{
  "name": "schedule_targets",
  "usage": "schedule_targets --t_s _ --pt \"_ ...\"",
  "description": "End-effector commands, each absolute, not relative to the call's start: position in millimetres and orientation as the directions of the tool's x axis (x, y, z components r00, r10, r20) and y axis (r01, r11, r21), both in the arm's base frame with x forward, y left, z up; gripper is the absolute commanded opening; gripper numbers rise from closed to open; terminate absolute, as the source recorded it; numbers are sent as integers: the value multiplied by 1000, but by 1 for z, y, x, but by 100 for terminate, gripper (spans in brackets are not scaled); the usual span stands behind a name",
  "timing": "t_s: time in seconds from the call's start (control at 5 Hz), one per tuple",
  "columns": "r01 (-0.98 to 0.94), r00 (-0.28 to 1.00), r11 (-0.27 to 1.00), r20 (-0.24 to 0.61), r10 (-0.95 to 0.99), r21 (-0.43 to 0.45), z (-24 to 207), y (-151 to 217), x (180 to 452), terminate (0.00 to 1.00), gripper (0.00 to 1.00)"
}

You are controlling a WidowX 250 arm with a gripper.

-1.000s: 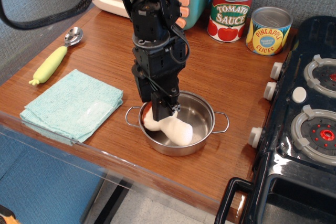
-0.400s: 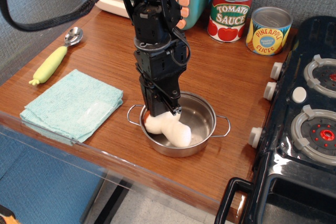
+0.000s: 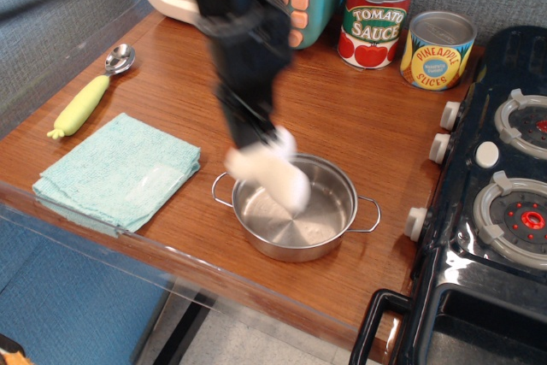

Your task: Put the mushroom onto the blue cloth

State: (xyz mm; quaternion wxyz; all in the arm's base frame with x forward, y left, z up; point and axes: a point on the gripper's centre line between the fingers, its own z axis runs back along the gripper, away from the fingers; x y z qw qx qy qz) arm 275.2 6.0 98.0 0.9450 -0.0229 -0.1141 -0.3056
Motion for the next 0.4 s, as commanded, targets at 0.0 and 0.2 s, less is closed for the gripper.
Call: schedule_targets --t_s 0.0,0.2 --pt "363 915 924 140 -377 116 112 97 237 0 0" --pt "261 958 954 81 -275 146 106 141 228 0 0"
